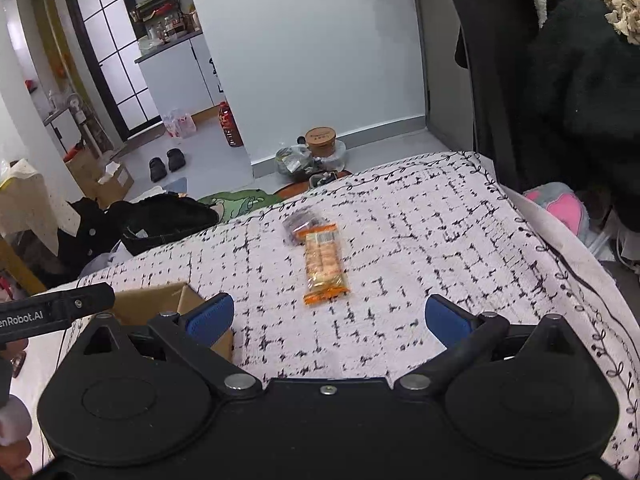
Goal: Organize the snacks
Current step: 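Move both grippers back toward the orange biscuit packet and purple packet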
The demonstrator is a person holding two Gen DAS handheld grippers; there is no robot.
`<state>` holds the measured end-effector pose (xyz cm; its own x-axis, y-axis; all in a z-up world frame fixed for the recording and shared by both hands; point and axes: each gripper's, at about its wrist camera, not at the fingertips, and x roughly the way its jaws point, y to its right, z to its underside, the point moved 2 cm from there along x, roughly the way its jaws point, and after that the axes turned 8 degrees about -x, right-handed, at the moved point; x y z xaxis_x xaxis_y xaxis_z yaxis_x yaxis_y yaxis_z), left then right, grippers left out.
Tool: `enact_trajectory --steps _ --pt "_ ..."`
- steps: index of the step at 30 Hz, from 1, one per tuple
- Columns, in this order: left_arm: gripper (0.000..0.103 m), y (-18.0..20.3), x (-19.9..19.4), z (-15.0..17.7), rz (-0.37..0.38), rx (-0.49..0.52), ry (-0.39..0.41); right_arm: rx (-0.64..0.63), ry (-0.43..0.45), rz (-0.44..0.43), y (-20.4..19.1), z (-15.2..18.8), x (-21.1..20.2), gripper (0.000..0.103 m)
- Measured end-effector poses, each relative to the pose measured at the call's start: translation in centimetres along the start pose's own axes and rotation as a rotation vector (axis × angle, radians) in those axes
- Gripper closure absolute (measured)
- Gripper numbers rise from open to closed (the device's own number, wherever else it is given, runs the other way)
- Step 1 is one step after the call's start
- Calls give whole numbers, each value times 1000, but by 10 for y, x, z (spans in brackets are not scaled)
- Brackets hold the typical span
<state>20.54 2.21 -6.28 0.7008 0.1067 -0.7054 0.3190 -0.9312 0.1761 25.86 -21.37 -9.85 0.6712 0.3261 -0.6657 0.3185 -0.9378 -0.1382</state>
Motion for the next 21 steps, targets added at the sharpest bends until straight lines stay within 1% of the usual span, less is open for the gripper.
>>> enact_trajectory --steps 5,9,12,17,18,19,21 --pt "0 14 8 -12 1 27 -19 21 -15 1 16 -8 11 0" --pt "1 26 16 -19 17 50 -16 33 -27 -2 24 -11 22 0" --pt "2 33 26 -23 35 56 -28 31 -42 -11 27 -11 33 1" --pt "4 43 46 -24 50 49 -45 22 -72 -39 29 -14 56 10" --pt "5 44 51 -24 48 51 -49 18 -77 -44 29 -15 61 12" --pt "8 44 55 -25 49 50 -55 12 -82 -50 28 -16 68 13" --pt "9 43 63 -26 56 35 -75 3 -102 -62 28 -18 80 16"
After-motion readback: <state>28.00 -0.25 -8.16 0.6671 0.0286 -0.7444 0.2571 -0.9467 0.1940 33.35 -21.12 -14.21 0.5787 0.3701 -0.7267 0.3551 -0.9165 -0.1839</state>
